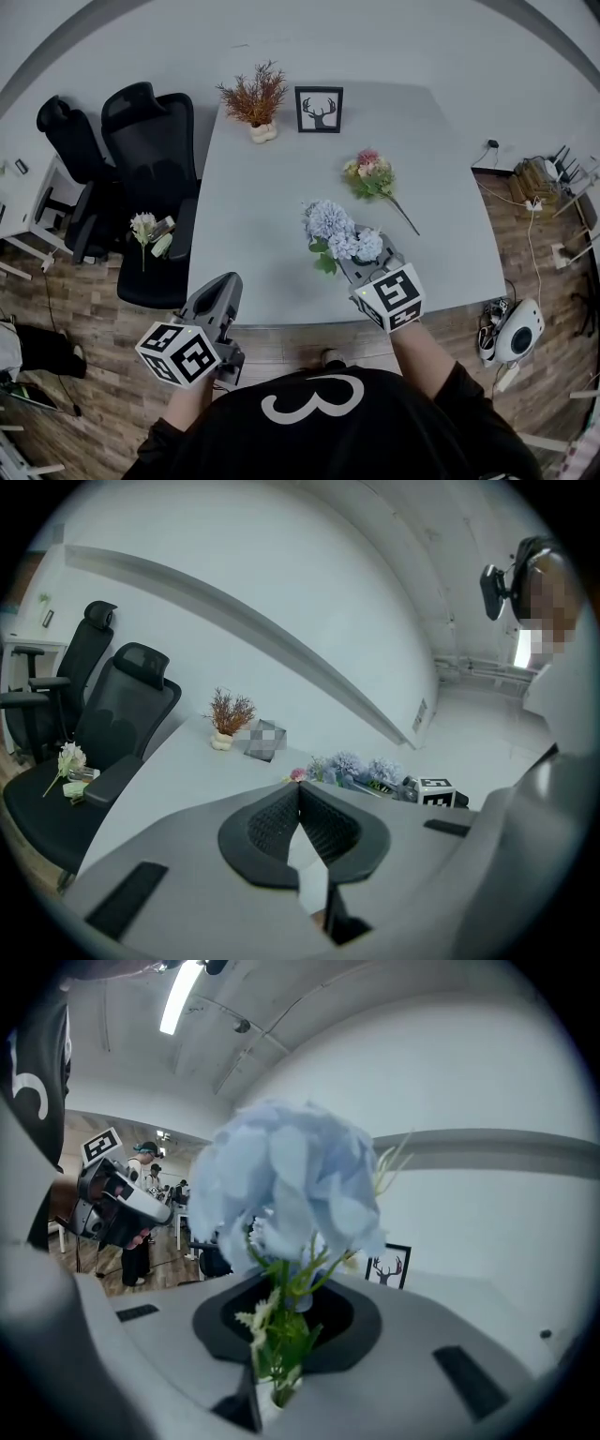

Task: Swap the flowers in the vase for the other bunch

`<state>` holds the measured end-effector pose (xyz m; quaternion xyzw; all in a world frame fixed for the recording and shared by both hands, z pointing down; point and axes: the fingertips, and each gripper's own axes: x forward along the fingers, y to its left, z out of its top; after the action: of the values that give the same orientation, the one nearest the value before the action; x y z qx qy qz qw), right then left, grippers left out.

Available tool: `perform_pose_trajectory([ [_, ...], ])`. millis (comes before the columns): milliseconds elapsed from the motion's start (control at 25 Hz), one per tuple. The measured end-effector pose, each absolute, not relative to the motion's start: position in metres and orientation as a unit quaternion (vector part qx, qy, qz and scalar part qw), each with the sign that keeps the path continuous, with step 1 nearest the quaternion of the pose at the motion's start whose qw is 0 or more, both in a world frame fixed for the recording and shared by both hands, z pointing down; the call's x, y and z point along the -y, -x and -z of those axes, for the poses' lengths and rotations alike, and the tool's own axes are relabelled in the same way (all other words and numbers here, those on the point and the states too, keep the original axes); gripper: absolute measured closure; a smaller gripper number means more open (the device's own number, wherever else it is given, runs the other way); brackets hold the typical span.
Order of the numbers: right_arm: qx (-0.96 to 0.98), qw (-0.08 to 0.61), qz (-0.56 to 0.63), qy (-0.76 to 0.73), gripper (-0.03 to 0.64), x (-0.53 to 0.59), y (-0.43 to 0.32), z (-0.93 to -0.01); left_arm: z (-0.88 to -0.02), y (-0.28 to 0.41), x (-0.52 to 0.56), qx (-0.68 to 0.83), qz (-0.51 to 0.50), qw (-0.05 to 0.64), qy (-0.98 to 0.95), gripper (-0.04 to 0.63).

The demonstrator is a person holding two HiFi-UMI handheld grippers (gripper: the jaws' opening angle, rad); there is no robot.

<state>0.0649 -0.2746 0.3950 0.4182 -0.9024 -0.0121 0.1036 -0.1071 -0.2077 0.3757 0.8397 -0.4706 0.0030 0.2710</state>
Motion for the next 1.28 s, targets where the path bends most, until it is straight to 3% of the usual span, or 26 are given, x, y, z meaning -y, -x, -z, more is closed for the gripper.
perform_pose_trajectory([
  [1280, 0.905, 0.007, 0.06, -0.422, 0.555, 0.257, -0.069, -0.248, -0.361, 0.102, 0.197, 0.457, 0.034, 0.262, -0.849, 0.586],
])
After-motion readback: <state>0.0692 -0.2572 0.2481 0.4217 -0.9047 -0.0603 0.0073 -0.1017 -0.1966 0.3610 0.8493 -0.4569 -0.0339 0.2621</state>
